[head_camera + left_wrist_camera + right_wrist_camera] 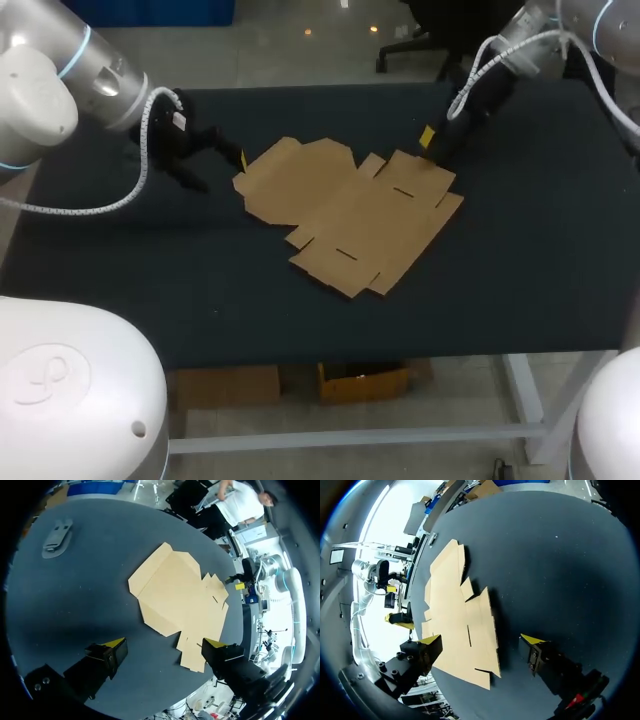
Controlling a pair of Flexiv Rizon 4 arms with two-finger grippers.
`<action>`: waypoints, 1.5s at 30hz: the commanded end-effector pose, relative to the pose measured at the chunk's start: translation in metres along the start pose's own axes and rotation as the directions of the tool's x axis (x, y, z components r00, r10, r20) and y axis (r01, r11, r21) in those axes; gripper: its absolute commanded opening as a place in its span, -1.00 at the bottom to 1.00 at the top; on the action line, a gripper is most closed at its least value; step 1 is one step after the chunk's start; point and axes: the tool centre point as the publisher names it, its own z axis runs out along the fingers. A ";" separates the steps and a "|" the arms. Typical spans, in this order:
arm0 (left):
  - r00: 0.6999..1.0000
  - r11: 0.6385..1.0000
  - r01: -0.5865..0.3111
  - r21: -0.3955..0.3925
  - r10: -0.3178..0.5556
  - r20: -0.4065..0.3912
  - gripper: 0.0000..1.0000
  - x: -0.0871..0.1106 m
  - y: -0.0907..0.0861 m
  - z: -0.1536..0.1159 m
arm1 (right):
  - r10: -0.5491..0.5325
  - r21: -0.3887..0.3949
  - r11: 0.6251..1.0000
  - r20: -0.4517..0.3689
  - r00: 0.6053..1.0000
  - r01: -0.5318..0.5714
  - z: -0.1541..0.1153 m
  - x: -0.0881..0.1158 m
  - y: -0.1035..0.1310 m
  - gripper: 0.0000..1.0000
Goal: Assemble the packaging by folding the flat box into shape, placing the metal phone stand inside, and closing the box properly
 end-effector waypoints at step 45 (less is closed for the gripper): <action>0.999 0.999 0.034 0.009 -0.034 0.009 1.00 -0.005 0.002 0.001 | -0.084 0.503 0.854 -0.120 0.989 0.134 0.047 -0.024 0.039 -0.06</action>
